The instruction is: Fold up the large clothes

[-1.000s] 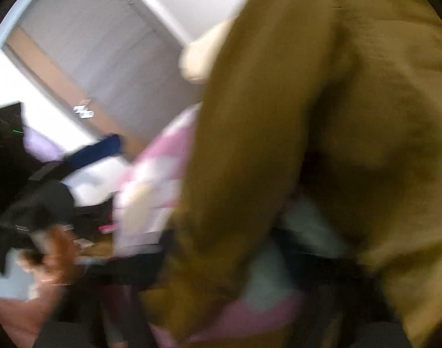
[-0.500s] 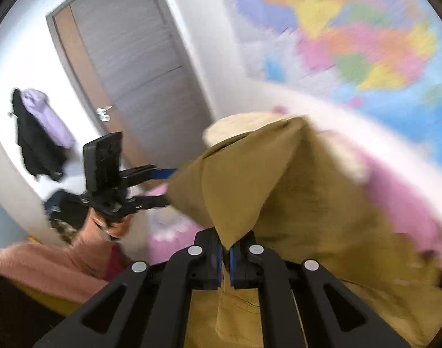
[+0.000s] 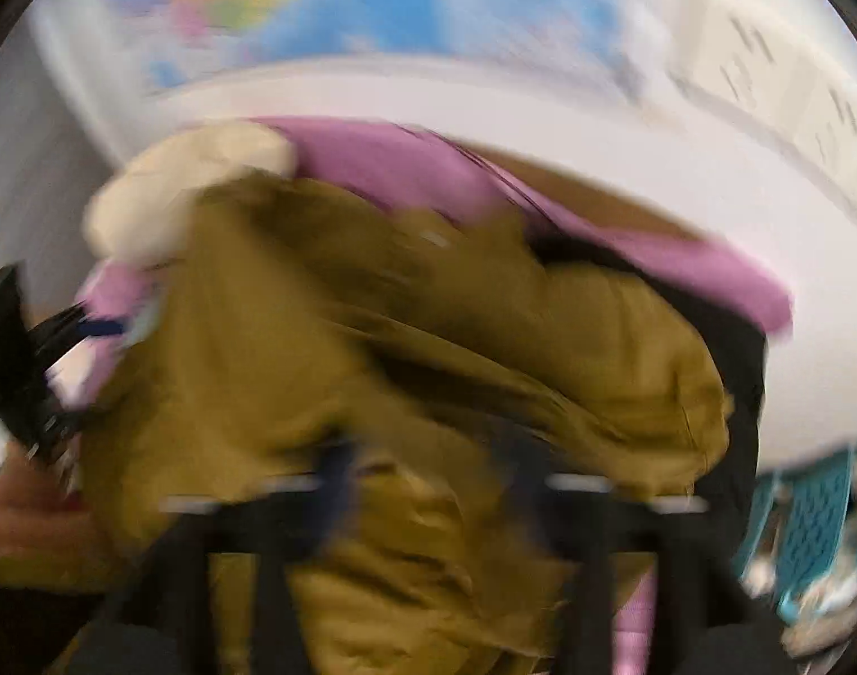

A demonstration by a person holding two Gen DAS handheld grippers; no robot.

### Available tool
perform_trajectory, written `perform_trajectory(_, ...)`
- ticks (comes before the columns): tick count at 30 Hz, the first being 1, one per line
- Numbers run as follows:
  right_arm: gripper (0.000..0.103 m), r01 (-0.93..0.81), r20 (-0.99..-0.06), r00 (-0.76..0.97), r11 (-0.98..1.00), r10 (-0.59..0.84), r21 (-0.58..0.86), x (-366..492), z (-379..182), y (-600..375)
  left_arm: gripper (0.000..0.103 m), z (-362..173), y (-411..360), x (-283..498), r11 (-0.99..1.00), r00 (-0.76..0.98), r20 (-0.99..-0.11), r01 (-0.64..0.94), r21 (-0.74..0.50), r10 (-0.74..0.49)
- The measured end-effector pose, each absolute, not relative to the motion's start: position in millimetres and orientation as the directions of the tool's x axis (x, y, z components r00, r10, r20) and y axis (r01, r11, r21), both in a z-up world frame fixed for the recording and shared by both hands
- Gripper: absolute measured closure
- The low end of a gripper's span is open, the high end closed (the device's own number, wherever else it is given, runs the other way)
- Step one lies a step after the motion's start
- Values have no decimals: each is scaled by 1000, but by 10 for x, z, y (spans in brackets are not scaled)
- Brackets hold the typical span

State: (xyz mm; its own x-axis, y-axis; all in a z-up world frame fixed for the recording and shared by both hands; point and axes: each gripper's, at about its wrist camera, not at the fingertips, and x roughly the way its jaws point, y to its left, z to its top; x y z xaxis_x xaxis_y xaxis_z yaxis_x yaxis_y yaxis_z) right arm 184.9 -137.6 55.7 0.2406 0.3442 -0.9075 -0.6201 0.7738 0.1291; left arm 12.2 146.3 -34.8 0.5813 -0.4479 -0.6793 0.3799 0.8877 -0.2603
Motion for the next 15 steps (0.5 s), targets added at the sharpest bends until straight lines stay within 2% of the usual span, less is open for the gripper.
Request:
perform_trajectory(3, 19, -552, -870, 240, 797, 431, 243, 1873, 346, -1568, 16, -602, 1354, 272, 924, 544, -759, 323, -203, -357)
perform_trajectory(5, 16, -526, -801, 285, 785, 526, 328, 1786, 379, -1823, 17, -676, 1372, 319, 932, 527, -778, 294, -211, -343)
perform_trajectory(8, 8, -532, -729, 341, 761, 594, 371, 1583, 376, -2128, 17, -598, 1427, 318, 932, 547, -759, 278, -232, -352)
perform_trajectory(12, 9, -505, -729, 343, 770, 593, 389, 1634, 93, -2117, 17, -357, 1422, 397, 921, 598, -703, 301, -247, -384)
perform_trajectory(13, 11, -493, -730, 322, 765, 603, 415, 1656, -8, -2085, 17, -305, 1380, 448, 915, 602, -692, 312, -254, -398)
perform_trajectory(14, 22, -485, -726, 304, 756, 617, 439, 1680, -95, -2057, 17, -271, 1359, 486, 912, 606, -685, 320, -256, -405)
perform_trajectory(15, 51, -477, -728, 288, 752, 622, 454, 1696, -141, -2034, 17, -239, 1290, 536, 909, 612, -676, 332, -251, -410)
